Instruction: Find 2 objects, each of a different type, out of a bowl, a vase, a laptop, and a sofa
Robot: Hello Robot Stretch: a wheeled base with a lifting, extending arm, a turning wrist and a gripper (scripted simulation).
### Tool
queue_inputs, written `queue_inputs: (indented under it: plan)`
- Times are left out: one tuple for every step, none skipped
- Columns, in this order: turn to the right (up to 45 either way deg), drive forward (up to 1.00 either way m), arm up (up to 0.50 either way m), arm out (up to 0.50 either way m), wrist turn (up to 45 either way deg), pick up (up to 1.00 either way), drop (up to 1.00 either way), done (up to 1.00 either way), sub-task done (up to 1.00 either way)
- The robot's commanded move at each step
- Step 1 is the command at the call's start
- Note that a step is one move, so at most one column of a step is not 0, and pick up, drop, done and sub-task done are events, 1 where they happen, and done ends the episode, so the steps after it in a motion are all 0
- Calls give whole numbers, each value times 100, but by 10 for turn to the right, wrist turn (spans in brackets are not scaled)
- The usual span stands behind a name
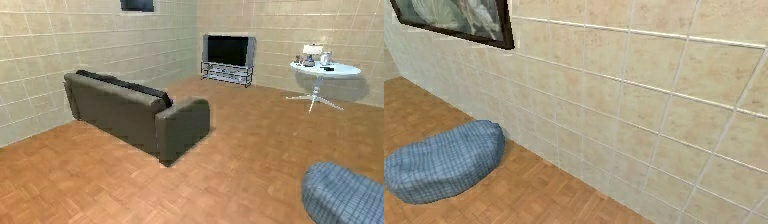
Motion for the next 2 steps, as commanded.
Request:
queue_inputs:
  plan:
    - [0,90,0,0,0,0,0,0,0]
    - [-240,0,0,0,0,0,0,0,0]
